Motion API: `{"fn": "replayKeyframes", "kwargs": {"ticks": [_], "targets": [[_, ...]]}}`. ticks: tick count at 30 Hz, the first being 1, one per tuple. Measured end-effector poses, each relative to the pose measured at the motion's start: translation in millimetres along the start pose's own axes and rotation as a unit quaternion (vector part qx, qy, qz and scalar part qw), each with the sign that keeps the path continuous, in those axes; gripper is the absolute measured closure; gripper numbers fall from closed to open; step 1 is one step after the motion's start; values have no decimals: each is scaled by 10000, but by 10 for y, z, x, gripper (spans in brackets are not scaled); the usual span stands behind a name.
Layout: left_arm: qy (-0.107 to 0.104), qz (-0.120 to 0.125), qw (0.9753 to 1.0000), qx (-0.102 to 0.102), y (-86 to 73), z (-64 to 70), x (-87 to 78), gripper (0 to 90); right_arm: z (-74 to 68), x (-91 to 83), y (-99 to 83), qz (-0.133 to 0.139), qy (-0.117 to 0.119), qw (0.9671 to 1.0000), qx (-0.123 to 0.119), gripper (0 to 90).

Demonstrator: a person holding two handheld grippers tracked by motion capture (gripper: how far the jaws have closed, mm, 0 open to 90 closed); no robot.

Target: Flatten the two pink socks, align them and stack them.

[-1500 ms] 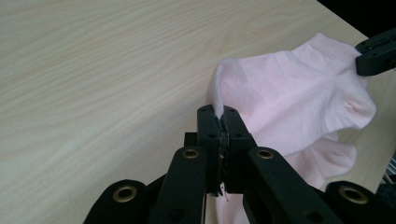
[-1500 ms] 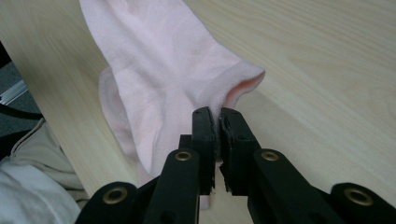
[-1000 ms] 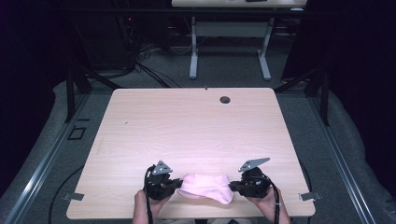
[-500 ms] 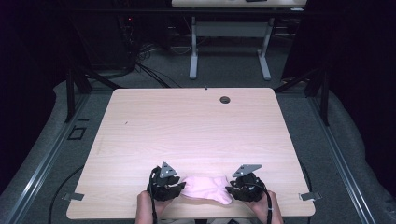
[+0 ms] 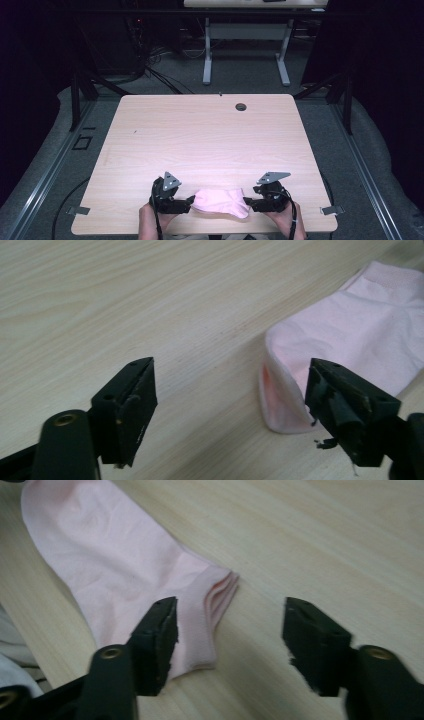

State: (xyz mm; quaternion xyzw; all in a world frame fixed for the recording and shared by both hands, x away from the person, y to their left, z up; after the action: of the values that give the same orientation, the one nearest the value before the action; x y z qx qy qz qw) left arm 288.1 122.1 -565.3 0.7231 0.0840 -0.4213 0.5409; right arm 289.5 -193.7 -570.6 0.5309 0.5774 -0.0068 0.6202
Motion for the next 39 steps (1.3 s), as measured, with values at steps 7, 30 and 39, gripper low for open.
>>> {"fn": "replayKeyframes", "kwargs": {"ticks": [7,30,39], "targets": [[240,15,9994,-232,-75,-290,-113,69,185,-221,-17,353,-211,9991,96,134],[1059,-229,9893,-980,-579,-1012,147,1,979,-394,-510,536,-1141,9873,968,0],[1210,-119,9884,-913,-563,-1037,208,0,1126,-316,-548,505,-1740,9788,951,0]]}}
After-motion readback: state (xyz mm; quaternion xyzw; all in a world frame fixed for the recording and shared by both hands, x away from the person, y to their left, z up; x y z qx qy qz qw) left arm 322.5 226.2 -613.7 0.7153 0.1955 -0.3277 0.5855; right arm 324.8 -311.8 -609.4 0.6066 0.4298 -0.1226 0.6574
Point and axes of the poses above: each handheld gripper's, and its own axes: x roughly forward along the jaws, y roughly out of its top, z roughly to its right, the point moved 3 cm from there along x, roughly forward along the jaws, and after that the axes turned 8 degrees about y, right-handed, at the moved point
